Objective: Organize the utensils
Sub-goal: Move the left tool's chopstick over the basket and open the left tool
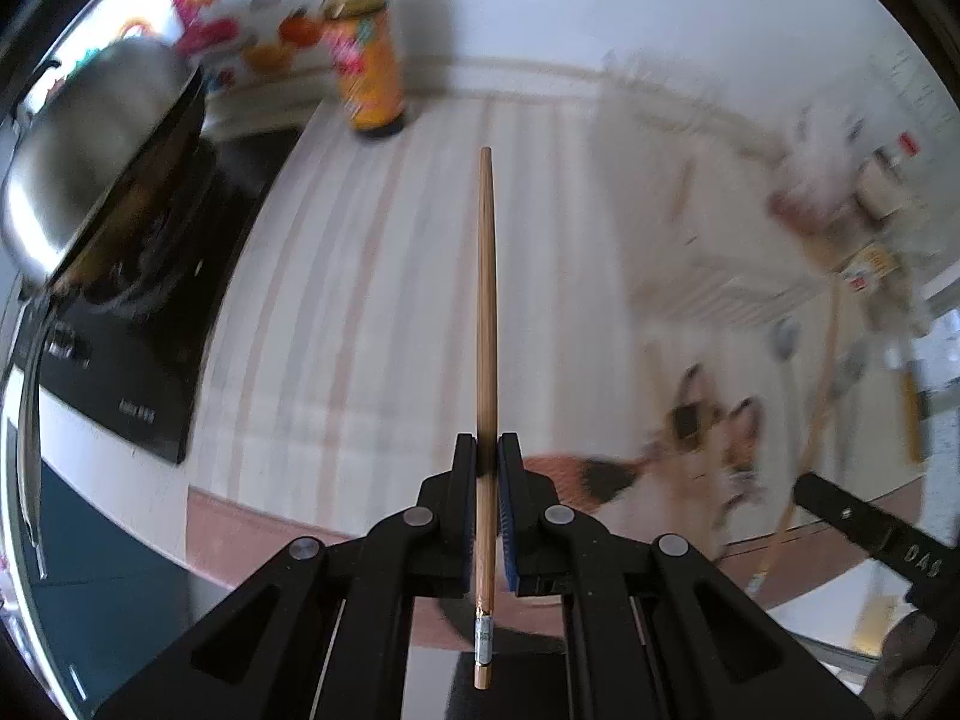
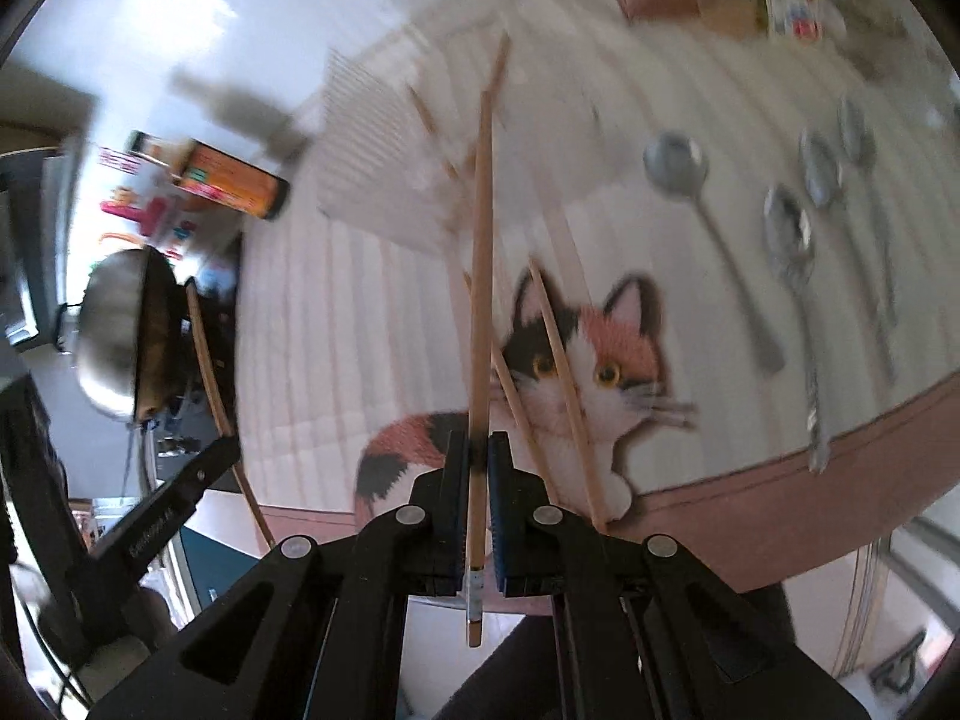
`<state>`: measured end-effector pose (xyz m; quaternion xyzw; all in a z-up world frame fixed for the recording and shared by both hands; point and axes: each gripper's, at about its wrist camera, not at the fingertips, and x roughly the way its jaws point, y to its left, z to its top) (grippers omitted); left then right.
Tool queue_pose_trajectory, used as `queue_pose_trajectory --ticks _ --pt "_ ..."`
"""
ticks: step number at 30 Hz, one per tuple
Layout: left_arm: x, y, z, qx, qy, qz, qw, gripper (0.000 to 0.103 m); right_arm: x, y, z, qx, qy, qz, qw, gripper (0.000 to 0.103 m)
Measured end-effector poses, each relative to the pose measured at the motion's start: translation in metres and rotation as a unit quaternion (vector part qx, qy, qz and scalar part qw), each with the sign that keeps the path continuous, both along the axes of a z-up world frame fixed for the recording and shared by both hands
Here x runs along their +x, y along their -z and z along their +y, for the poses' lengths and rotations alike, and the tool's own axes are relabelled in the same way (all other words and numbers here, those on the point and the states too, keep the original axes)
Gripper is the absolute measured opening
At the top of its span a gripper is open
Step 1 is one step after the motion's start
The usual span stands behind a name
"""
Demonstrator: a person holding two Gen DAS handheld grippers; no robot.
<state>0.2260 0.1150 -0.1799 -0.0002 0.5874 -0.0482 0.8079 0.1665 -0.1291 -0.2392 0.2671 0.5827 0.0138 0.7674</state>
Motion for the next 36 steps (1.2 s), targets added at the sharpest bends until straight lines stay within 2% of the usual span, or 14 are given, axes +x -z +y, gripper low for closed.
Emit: queue_pose_trajectory --ticks 3,9,11,15,18,22,28,33,36 --pt "0.012 -0.029 -0.017 -0.028 0.012 -0.02 0.9993 0.005 0.006 -0.036 -0.011 -0.002 -0.007 -0.039 0.999 0.006" --pt "0.059 -0.074 -0.059 -0.115 0.031 -0.032 0.9924 0.005 0.062 -0.093 -0.042 -0.001 -0.017 -0.094 0.995 0.006" --pt "0.081 -0.082 -0.073 -0.141 0.036 -0.028 0.989 0.005 0.087 -0.107 -0.06 -0.006 -0.018 -0.103 0.995 0.006" --pt "0.133 -0.082 -0.099 -0.167 0.034 -0.018 0.9853 0.005 0.146 -0.117 -0.08 -0.03 -0.024 -0.104 0.994 0.006" --pt "0.167 -0.064 -0.117 -0.164 0.031 0.003 0.986 0.005 0.19 -0.107 -0.089 -0.049 -0.039 -0.084 0.995 0.006" --pt "0.204 -0.014 -0.136 -0.144 0.018 0.057 0.9878 0.005 0.231 -0.078 -0.091 -0.07 -0.061 -0.051 0.994 0.006" --pt "0.222 0.031 -0.143 -0.132 -0.001 0.104 0.9858 0.005 0.255 -0.032 -0.083 -0.076 -0.089 -0.008 0.993 0.006" --pt "0.224 0.033 -0.148 -0.111 0.004 0.099 0.9888 0.006 0.262 -0.003 -0.076 -0.074 -0.109 0.026 0.991 0.007" --pt "0.223 0.027 -0.152 -0.081 0.018 0.085 0.993 0.009 0.263 0.008 -0.073 -0.075 -0.129 0.05 0.988 0.008"
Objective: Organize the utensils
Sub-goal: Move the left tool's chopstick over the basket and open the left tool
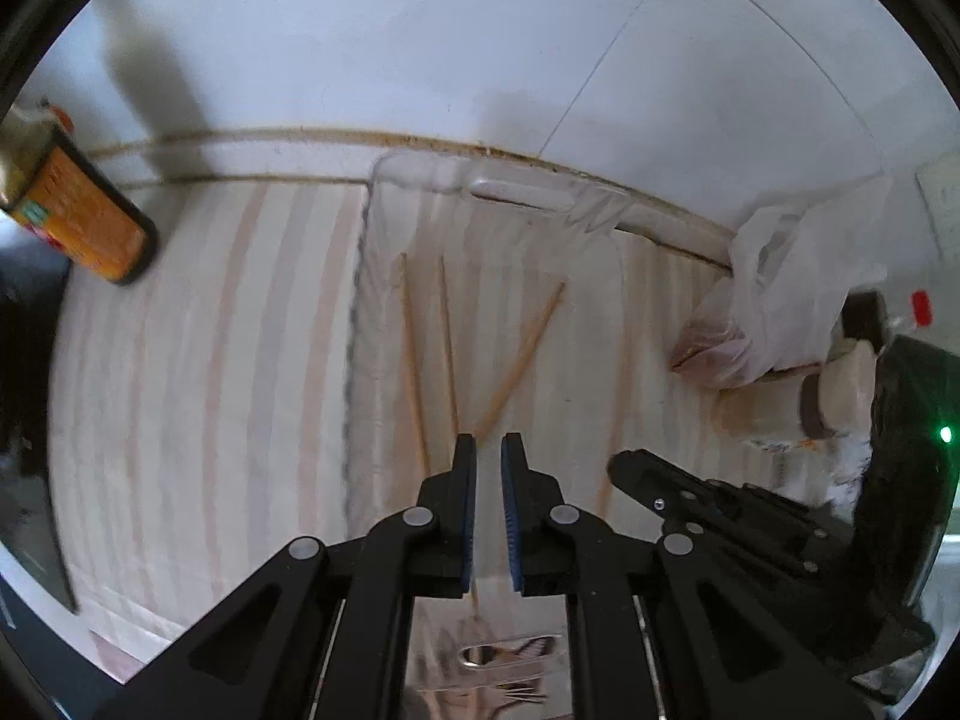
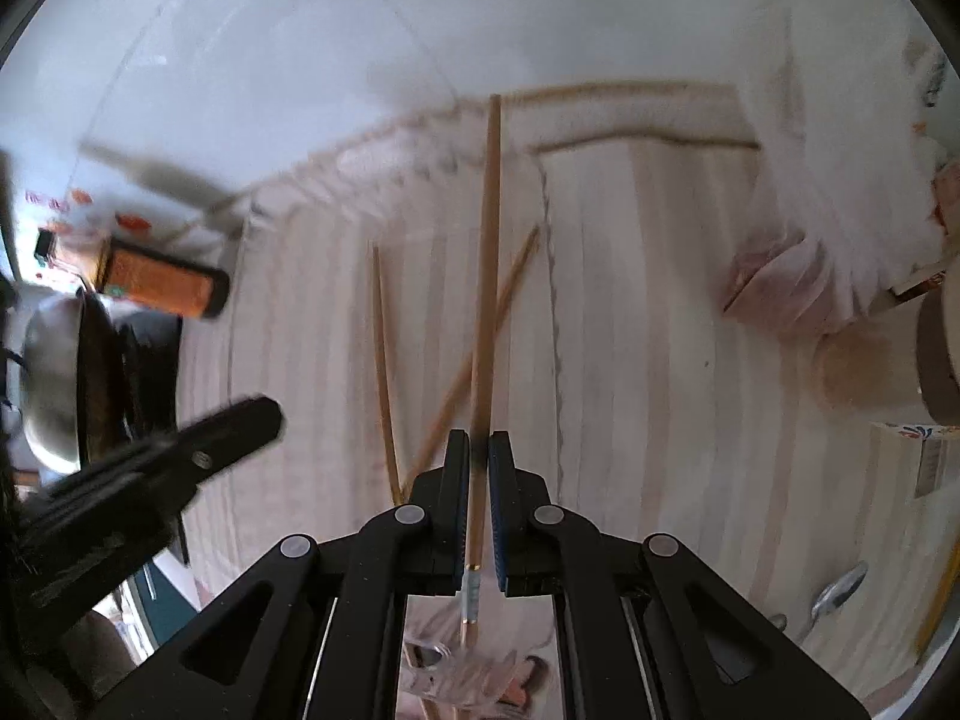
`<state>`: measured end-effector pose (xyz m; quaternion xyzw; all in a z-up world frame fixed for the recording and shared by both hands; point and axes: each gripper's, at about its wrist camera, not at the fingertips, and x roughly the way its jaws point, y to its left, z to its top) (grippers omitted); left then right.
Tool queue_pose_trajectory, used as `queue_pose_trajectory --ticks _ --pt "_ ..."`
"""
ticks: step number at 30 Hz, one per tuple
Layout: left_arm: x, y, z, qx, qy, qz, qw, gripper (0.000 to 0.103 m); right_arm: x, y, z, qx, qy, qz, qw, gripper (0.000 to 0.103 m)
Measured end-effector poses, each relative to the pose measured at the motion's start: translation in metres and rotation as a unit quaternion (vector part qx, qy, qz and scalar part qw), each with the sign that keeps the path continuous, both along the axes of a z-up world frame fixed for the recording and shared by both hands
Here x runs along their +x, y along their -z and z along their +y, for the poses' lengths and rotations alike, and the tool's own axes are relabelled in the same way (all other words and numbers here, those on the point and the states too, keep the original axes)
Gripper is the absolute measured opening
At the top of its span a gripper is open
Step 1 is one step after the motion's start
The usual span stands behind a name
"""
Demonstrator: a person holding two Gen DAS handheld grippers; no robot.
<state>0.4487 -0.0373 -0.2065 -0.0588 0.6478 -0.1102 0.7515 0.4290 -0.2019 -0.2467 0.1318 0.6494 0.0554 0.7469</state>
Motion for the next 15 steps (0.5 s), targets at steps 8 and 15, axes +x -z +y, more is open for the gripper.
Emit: queue_pose_trajectory --ticks 8,15 --pt "-0.021 -0.042 0.026 0.048 -0.029 -0.087 0.9947 0.08 -0.018 -0.034 -0.014 -0.011 0.01 -0.045 0.999 0.032" --pt "-0.056 -0.077 0.05 0.087 -0.043 -0.171 0.9804 0.103 -0.056 -0.083 -0.02 -0.041 0.03 -0.11 0.993 0.048"
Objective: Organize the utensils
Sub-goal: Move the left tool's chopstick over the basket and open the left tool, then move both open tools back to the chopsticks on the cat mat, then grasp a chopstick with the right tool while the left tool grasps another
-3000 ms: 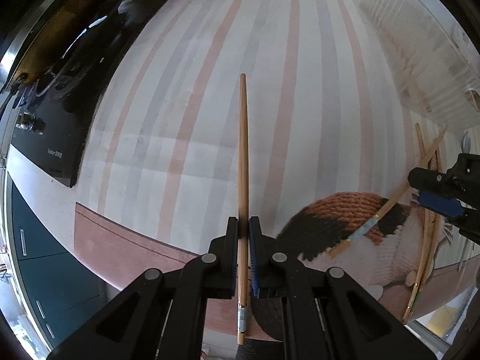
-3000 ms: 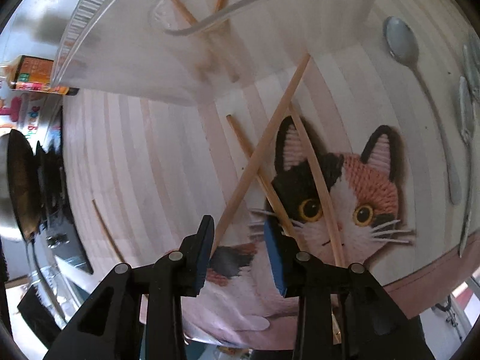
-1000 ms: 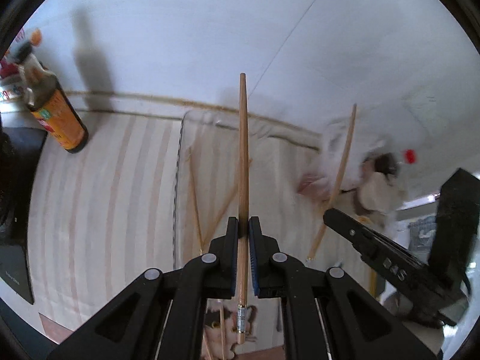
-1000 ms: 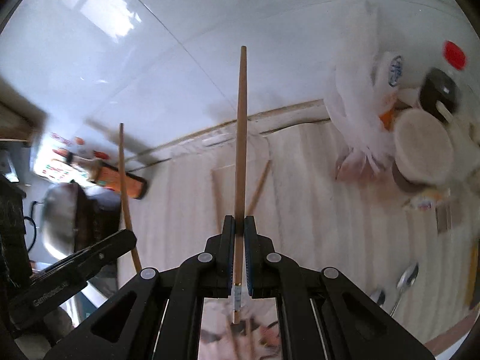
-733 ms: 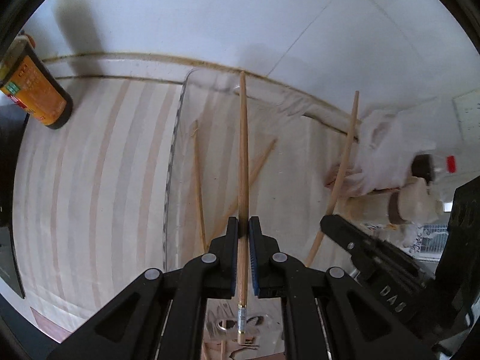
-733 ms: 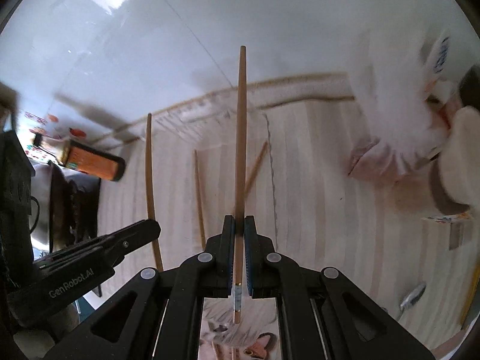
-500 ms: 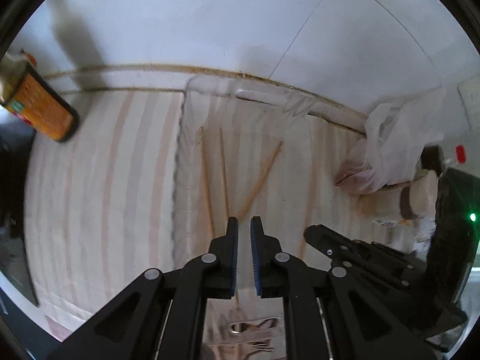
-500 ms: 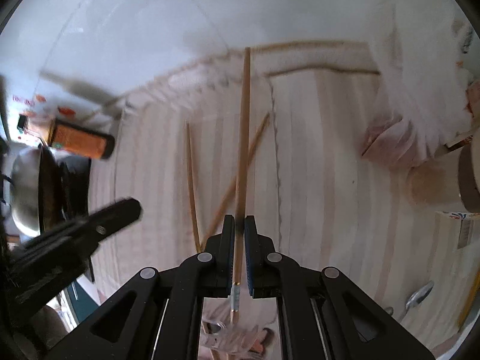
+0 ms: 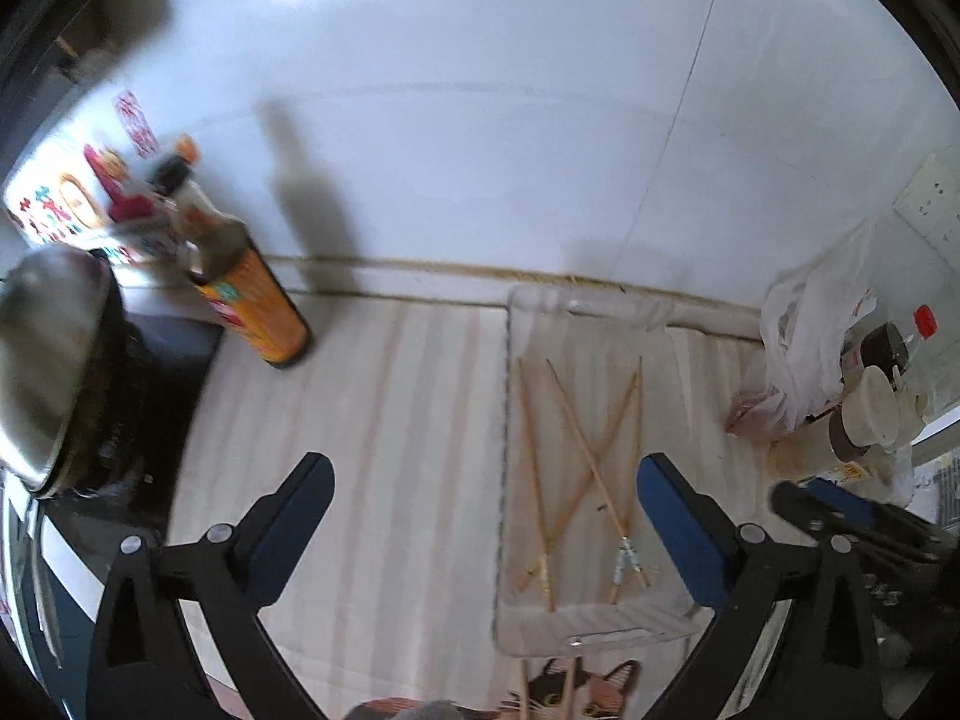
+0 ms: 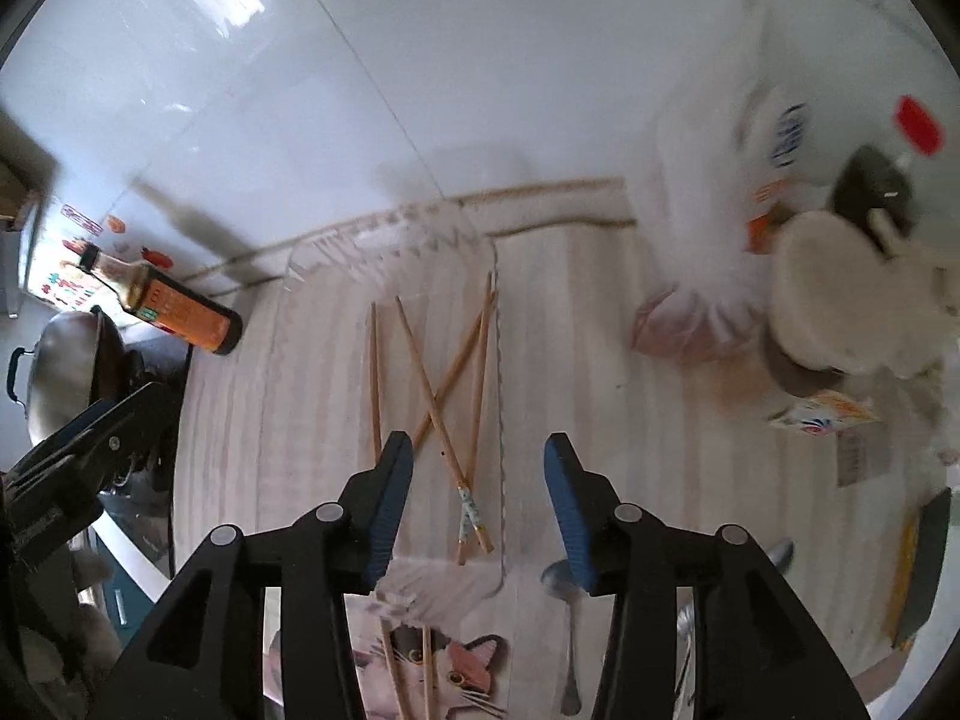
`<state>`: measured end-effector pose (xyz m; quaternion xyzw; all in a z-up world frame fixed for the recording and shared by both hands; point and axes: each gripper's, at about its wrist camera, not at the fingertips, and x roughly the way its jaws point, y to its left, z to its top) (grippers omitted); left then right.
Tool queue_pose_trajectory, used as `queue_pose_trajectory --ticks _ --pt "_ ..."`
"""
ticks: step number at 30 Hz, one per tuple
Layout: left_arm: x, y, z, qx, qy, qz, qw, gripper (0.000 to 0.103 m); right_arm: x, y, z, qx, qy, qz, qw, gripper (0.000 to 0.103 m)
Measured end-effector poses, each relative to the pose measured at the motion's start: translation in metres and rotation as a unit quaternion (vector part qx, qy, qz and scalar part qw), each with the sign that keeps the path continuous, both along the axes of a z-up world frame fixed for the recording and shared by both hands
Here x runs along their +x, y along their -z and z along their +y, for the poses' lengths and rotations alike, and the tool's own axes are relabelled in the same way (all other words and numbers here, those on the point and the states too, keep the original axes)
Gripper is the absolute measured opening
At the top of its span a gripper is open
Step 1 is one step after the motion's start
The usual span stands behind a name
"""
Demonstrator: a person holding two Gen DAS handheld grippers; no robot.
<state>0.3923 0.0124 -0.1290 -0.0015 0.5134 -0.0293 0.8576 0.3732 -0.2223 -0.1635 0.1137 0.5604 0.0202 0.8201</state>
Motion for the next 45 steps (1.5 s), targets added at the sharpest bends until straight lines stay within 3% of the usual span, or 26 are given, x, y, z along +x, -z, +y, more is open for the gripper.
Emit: queue_pose_trajectory --ticks 5,9,15,17,21,24,25,27,30,33,37,42,43,45 --pt "-0.035 -0.006 0.014 0.034 -0.007 -0.034 0.9988 0.103 -0.036 -0.02 0.001 -0.014 0.011 -0.028 0.999 0.048" --pt "-0.068 0.009 0.029 0.089 -0.034 -0.033 0.9949 0.103 -0.073 -0.009 0.011 -0.016 0.014 -0.013 1.0 0.048" --pt "-0.113 0.085 0.052 0.165 -0.05 0.042 0.9842 0.103 -0.119 0.077 0.047 0.009 -0.006 0.089 0.996 0.048" --pt "-0.125 0.119 0.062 0.177 -0.055 0.082 0.9792 0.103 -0.129 0.11 0.06 0.011 -0.012 0.122 0.992 0.048" --pt "-0.139 0.155 0.074 0.191 -0.061 0.12 0.9724 0.103 -0.137 0.153 0.083 0.009 -0.021 0.162 0.987 0.047" --pt "-0.146 0.167 0.08 0.18 -0.065 0.141 0.9713 0.103 -0.141 0.164 0.098 -0.013 -0.038 0.161 0.986 0.036" --pt "-0.148 0.17 0.08 0.175 -0.065 0.146 0.9716 0.103 -0.142 0.165 0.104 -0.022 -0.049 0.157 0.986 0.018" --pt "-0.149 0.174 0.08 0.159 -0.062 0.155 0.9731 0.103 -0.144 0.167 0.11 -0.049 -0.061 0.154 0.985 0.007" --pt "-0.154 0.176 0.067 0.127 -0.05 0.163 0.9772 0.102 -0.147 0.17 0.104 -0.051 -0.064 0.157 0.984 0.006" --pt "-0.156 0.176 0.048 0.069 -0.026 0.172 0.9823 0.102 -0.149 0.17 0.08 -0.06 -0.05 0.162 0.984 0.006" --pt "-0.152 0.185 0.018 -0.024 0.011 0.213 0.9767 0.076 -0.156 0.17 0.04 -0.072 -0.025 0.172 0.982 0.006" --pt "-0.151 0.196 -0.015 -0.041 0.051 0.227 0.9717 0.064 -0.159 0.173 0.011 -0.071 -0.002 0.178 0.981 0.006" --pt "-0.152 0.199 -0.022 -0.034 0.062 0.229 0.9709 0.052 -0.16 0.176 0.007 -0.068 0.002 0.182 0.981 0.007" --pt "-0.154 0.2 -0.032 -0.011 0.077 0.222 0.972 0.046 -0.159 0.181 -0.004 -0.06 0.011 0.186 0.981 0.007"
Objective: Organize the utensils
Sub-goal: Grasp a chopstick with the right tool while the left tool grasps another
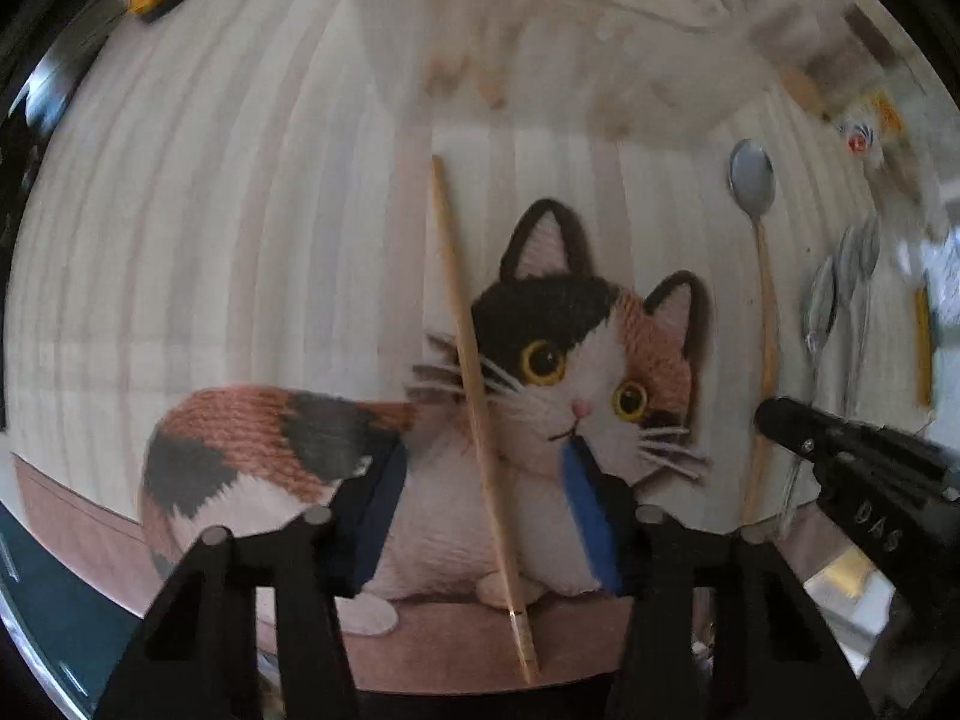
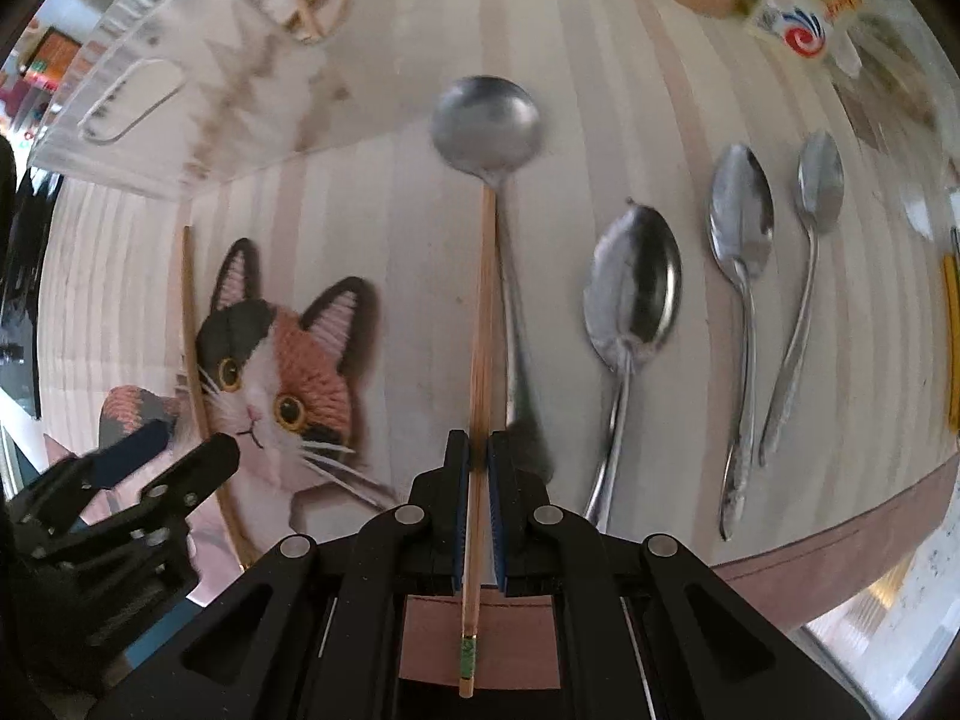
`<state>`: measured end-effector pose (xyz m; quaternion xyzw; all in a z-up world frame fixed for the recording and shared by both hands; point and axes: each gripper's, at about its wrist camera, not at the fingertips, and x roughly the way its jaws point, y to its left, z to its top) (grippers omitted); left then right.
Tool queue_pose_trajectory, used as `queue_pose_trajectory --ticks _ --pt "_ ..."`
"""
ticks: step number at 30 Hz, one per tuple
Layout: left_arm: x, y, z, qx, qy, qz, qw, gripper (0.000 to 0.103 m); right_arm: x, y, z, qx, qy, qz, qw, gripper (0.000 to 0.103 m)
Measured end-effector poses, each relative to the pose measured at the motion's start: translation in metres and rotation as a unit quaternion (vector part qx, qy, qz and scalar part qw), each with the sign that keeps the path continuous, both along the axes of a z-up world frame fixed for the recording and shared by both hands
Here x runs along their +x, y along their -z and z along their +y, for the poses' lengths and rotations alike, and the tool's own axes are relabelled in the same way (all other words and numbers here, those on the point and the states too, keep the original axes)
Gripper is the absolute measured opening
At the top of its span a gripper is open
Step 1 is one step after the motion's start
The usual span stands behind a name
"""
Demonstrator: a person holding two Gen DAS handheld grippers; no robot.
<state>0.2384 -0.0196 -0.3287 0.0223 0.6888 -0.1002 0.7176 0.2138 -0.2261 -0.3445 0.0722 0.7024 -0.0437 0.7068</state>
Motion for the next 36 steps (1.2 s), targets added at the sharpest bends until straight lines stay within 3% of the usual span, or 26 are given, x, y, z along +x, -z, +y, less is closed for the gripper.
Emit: queue_pose_trajectory --ticks 3,5,13,21,29,36 --pt "-0.002 -0.003 -0.009 0.037 0.024 -0.012 0.999 0.027 0.001 -0.001 -0.005 0.01 0.013 -0.004 1.0 0.007" --pt "-0.003 -0.004 -0.007 0.04 0.031 -0.014 0.9986 0.006 -0.003 -0.001 -0.011 0.009 0.014 -0.007 1.0 0.007" --pt "-0.001 -0.008 0.014 0.046 0.022 -0.008 0.9987 0.005 -0.017 0.0 0.004 0.039 -0.01 0.006 0.999 0.007" --pt "-0.007 -0.007 0.01 0.055 0.02 -0.01 0.9982 0.005 -0.02 0.003 0.024 0.019 -0.033 0.037 0.999 0.008" --pt "0.004 0.004 0.03 0.042 -0.028 0.019 0.9986 0.005 -0.033 0.003 0.033 0.025 -0.043 0.024 0.998 0.008" --pt "0.005 -0.001 0.023 0.053 -0.002 0.014 0.9985 0.005 -0.011 0.002 0.047 0.03 -0.061 0.045 0.997 0.008"
